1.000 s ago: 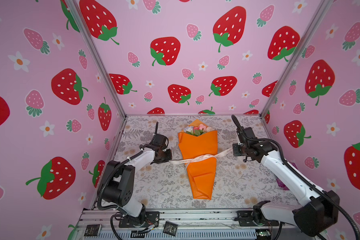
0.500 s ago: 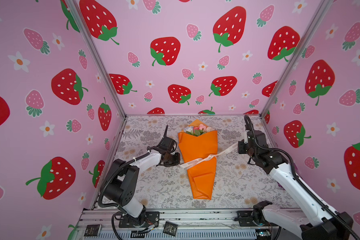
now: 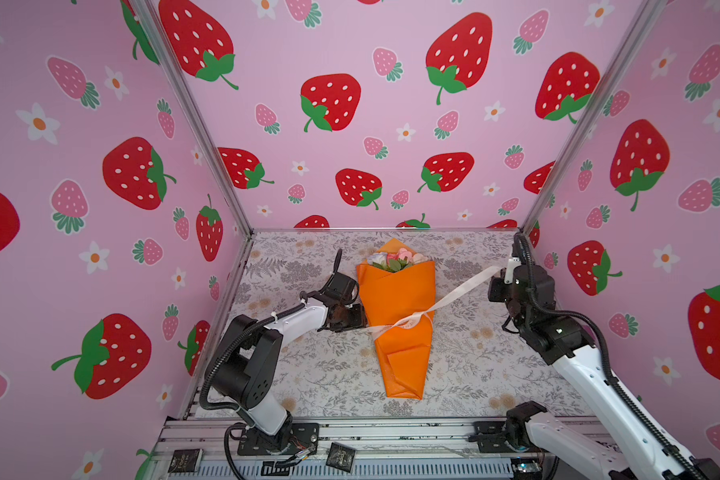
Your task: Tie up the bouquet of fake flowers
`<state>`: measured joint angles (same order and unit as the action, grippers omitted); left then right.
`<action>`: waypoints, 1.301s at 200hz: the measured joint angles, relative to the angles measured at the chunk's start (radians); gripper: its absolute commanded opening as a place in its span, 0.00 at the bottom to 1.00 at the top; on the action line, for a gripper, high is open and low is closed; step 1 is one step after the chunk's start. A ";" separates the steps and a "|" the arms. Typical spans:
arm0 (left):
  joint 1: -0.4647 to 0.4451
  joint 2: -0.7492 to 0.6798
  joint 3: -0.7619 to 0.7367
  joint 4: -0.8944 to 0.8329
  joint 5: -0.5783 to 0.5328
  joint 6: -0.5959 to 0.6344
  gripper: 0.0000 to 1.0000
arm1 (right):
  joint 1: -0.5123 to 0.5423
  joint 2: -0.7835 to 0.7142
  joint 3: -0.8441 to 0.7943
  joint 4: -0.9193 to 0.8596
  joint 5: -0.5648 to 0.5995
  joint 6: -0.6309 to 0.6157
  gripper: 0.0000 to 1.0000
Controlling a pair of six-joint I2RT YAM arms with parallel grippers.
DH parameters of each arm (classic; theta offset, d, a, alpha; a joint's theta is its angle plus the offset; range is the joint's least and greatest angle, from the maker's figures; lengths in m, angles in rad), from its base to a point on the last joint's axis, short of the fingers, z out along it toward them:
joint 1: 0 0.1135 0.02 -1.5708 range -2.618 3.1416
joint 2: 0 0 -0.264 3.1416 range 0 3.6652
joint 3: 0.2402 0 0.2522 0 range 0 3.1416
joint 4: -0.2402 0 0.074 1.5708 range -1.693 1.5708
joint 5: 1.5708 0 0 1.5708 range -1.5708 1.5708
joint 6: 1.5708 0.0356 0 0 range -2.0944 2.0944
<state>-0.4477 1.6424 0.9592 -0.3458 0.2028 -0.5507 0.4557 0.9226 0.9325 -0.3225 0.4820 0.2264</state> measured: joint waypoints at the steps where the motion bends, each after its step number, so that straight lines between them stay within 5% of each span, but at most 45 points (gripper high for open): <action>1: 0.001 0.000 0.000 0.001 0.000 0.000 0.64 | 0.000 0.000 -0.001 0.000 0.002 0.000 0.00; 35: 0.042 0.000 -0.002 0.009 -0.011 -0.011 0.75 | 0.000 0.000 -0.014 -0.003 0.014 0.005 0.00; 110: 0.046 0.091 0.054 -0.021 -0.130 -0.048 0.70 | 0.000 0.000 -0.023 -0.003 0.006 0.015 0.00; 140: 0.046 0.132 0.085 -0.010 -0.152 -0.060 0.52 | 0.000 0.002 -0.034 -0.003 0.006 0.015 0.00; 158: 0.050 0.154 0.107 -0.003 -0.149 -0.074 0.23 | -0.002 0.012 -0.042 -0.006 0.014 0.017 0.00; 183: 0.053 0.164 0.115 0.008 -0.142 -0.078 0.00 | -0.038 0.053 -0.042 -0.024 0.027 0.033 0.00; 260: 0.111 -0.127 -0.008 -0.003 -0.122 -0.033 0.00 | -0.277 0.114 -0.079 -0.031 -0.053 0.053 0.00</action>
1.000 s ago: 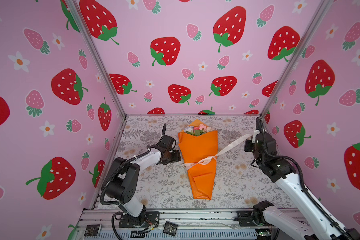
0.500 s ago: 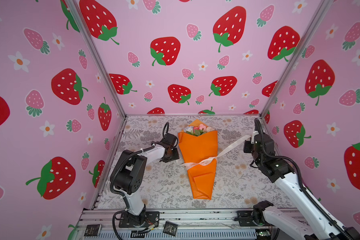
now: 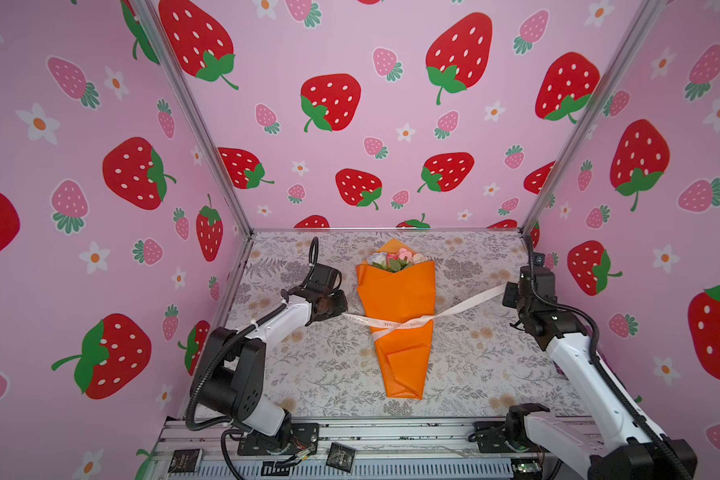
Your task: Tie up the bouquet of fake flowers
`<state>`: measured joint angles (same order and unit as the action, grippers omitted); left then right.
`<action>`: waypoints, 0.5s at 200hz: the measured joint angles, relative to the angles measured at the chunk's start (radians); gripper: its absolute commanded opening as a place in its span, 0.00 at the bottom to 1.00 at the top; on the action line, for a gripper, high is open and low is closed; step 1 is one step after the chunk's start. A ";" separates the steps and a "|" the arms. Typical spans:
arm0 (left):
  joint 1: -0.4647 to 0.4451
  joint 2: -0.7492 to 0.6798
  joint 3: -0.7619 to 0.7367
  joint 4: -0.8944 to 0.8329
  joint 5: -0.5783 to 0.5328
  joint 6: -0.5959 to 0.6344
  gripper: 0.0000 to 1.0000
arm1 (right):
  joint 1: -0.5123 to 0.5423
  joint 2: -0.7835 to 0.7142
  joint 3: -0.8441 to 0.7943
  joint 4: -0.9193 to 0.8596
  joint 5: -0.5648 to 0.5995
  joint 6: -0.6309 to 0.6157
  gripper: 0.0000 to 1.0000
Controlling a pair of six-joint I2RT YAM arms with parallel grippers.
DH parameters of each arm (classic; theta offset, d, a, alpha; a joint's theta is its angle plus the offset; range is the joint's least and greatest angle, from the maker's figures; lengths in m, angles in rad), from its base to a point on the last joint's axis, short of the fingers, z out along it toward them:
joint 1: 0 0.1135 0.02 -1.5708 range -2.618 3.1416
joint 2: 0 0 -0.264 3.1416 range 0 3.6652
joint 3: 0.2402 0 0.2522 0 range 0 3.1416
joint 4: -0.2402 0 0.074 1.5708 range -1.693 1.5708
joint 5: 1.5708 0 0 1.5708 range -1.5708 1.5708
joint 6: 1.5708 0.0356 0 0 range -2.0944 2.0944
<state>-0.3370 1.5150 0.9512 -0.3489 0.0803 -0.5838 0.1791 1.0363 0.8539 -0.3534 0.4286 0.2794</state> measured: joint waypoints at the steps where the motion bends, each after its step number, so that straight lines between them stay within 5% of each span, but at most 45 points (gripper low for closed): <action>1: 0.000 -0.002 -0.001 0.000 0.002 0.001 0.00 | -0.001 0.001 0.000 0.000 0.000 0.000 0.00; 100: -0.059 -0.025 -0.123 0.032 0.175 0.002 0.00 | -0.050 0.053 0.012 0.029 0.014 -0.078 0.00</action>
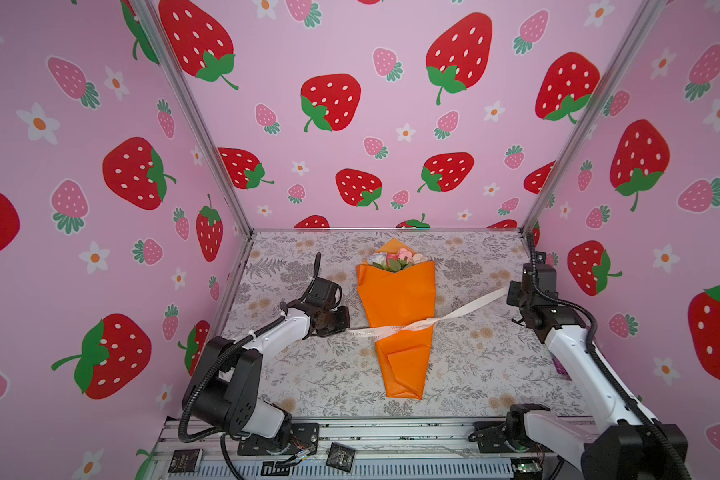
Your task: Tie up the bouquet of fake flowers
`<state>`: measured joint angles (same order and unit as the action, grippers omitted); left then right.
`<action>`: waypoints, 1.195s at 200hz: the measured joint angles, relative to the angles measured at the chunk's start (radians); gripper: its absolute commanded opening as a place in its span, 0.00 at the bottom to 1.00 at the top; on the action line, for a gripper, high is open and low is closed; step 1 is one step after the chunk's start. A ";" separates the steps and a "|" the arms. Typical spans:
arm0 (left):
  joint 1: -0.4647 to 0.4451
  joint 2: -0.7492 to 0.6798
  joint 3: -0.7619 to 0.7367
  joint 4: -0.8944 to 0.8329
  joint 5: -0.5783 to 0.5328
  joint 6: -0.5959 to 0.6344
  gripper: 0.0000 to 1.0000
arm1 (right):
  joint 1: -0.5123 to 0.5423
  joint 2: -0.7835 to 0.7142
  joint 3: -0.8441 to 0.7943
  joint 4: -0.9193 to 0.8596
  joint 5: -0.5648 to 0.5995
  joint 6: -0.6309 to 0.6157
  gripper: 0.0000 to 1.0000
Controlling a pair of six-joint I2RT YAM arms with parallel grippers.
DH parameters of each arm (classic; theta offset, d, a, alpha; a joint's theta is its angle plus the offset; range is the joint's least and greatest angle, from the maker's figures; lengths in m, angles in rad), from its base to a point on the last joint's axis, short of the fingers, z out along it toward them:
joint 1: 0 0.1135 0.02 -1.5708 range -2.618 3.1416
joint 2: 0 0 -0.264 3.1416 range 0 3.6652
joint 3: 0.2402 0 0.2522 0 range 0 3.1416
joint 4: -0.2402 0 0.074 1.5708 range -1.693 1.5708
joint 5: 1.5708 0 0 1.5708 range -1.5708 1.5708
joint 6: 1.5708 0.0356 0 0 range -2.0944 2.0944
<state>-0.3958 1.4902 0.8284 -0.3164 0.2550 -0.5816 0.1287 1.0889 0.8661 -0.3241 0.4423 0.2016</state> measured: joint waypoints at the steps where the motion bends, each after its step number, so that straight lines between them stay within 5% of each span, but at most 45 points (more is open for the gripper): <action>1: -0.002 0.001 0.000 0.001 0.001 0.000 0.00 | 0.000 0.000 0.001 0.000 0.001 -0.002 0.00; 63: -0.059 0.068 0.031 0.028 0.035 -0.017 0.00 | 0.000 -0.148 -0.039 0.144 0.086 -0.069 0.00; 108: -0.043 0.063 0.033 -0.023 -0.047 0.003 0.00 | -0.001 -0.083 -0.032 0.167 0.155 -0.100 0.00; 183: 0.092 -0.057 0.003 -0.139 -0.178 0.055 0.00 | -0.134 0.072 0.005 0.144 0.158 -0.059 0.00; 239: 0.359 -0.166 -0.039 -0.200 -0.193 0.063 0.00 | -0.191 0.216 -0.004 0.154 0.068 -0.004 0.00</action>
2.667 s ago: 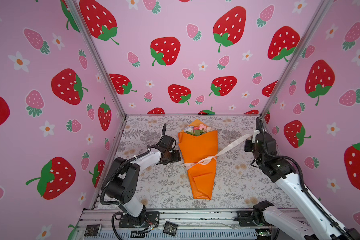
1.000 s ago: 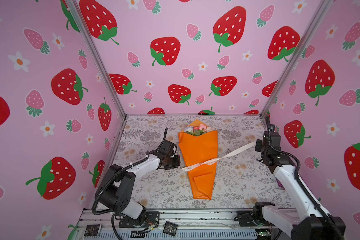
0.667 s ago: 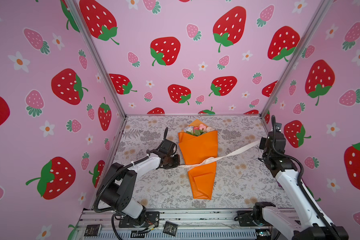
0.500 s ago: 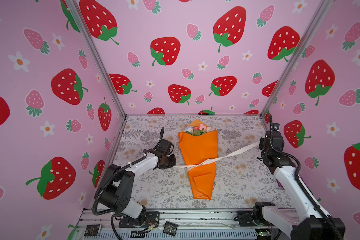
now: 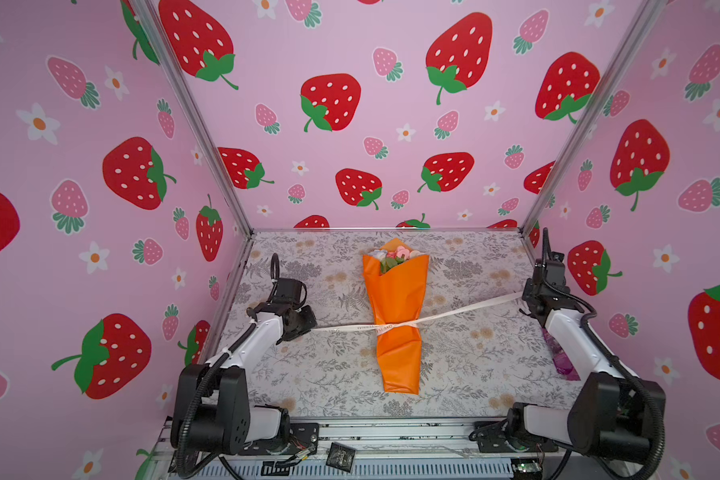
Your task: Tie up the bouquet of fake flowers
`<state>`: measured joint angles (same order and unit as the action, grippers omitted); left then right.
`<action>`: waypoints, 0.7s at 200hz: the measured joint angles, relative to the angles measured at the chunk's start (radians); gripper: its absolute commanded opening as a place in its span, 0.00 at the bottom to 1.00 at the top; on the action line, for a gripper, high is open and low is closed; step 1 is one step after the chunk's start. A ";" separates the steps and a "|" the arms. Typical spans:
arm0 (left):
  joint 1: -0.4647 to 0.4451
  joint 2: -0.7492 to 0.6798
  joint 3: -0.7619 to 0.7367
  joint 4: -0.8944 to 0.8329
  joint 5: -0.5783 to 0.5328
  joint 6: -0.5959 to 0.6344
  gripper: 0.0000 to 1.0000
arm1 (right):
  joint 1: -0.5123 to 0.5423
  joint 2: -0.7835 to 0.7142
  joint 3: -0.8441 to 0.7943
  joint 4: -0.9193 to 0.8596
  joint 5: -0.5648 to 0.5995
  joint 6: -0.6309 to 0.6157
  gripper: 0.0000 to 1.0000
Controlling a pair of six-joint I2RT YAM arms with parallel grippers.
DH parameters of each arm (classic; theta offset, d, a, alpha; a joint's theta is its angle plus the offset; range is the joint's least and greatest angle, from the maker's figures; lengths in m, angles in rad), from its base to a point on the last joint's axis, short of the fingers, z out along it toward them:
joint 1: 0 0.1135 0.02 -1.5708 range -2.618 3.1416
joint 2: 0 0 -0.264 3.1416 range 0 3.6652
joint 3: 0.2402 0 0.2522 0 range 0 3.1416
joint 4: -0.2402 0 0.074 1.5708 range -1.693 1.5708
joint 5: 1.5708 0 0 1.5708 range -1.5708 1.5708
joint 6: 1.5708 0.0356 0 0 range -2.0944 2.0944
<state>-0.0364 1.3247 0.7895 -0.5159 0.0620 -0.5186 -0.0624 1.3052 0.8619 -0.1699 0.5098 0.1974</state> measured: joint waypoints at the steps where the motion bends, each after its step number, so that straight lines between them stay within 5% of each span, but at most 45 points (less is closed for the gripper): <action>1: 0.004 -0.002 0.000 -0.001 0.001 0.000 0.00 | 0.000 0.001 0.000 0.000 -0.001 0.000 0.00; 97: 0.289 0.015 0.071 -0.142 0.063 0.034 0.00 | -0.141 0.111 -0.005 0.051 -0.044 0.018 0.00; 140: 0.537 0.077 0.137 -0.171 0.188 0.099 0.00 | -0.145 0.134 -0.002 0.055 -0.077 0.018 0.00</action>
<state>0.5007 1.4014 0.9268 -0.6865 0.2497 -0.4194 -0.2073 1.4391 0.8597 -0.1150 0.4332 0.2153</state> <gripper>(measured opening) 0.041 0.046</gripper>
